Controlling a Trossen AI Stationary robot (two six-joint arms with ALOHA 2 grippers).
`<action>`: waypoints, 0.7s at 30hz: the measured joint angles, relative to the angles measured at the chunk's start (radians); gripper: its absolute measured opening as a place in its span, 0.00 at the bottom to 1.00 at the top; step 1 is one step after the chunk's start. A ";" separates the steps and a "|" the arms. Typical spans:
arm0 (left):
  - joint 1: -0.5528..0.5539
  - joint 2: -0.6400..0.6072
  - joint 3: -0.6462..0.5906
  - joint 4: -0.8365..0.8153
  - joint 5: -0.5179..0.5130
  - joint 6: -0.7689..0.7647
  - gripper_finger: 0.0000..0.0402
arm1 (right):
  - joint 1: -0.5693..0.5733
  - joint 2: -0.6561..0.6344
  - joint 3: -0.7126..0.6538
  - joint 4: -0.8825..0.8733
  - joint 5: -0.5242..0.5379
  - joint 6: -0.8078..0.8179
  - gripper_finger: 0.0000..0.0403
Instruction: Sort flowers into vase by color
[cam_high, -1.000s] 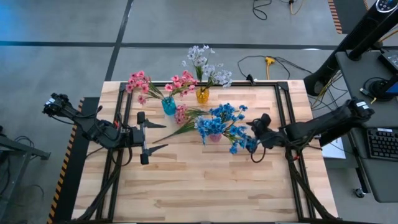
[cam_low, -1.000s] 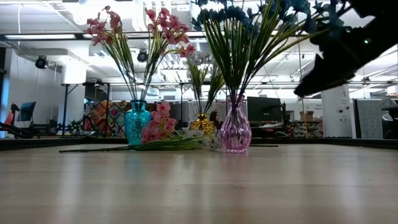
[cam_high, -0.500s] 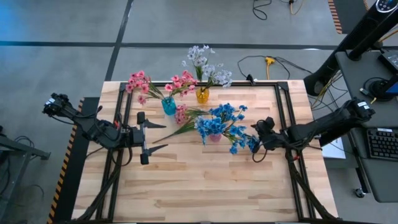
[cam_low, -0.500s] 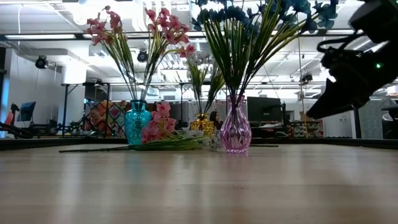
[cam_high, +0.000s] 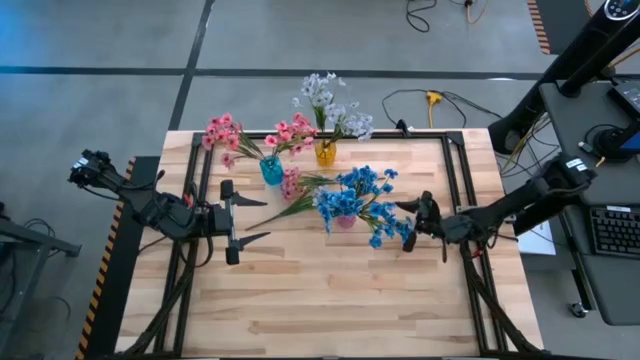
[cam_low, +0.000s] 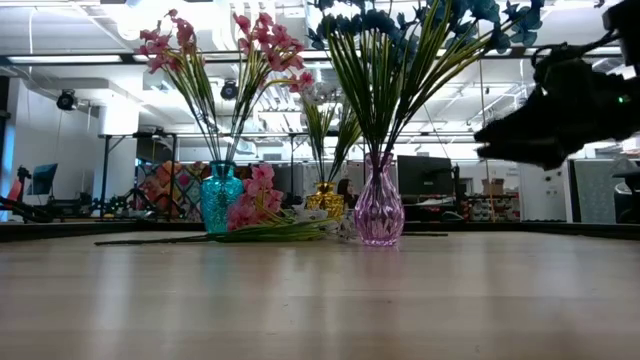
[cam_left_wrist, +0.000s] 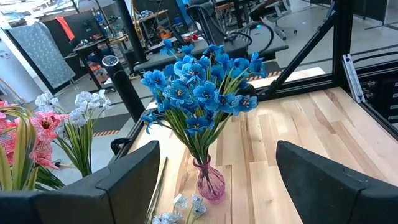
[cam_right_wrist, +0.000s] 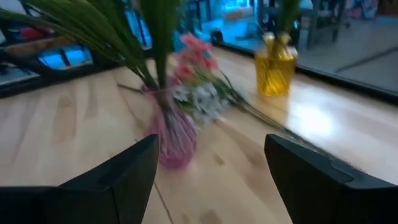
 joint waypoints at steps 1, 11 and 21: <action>0.000 0.000 0.000 0.000 0.000 0.000 0.75 | 0.002 0.023 0.000 0.043 0.000 -0.027 0.70; 0.001 0.000 0.000 0.000 0.000 0.000 0.75 | 0.004 0.345 0.169 0.246 0.015 -0.201 0.69; 0.001 0.000 0.000 -0.004 0.000 0.000 0.75 | 0.003 0.547 0.233 0.580 0.027 -0.369 0.67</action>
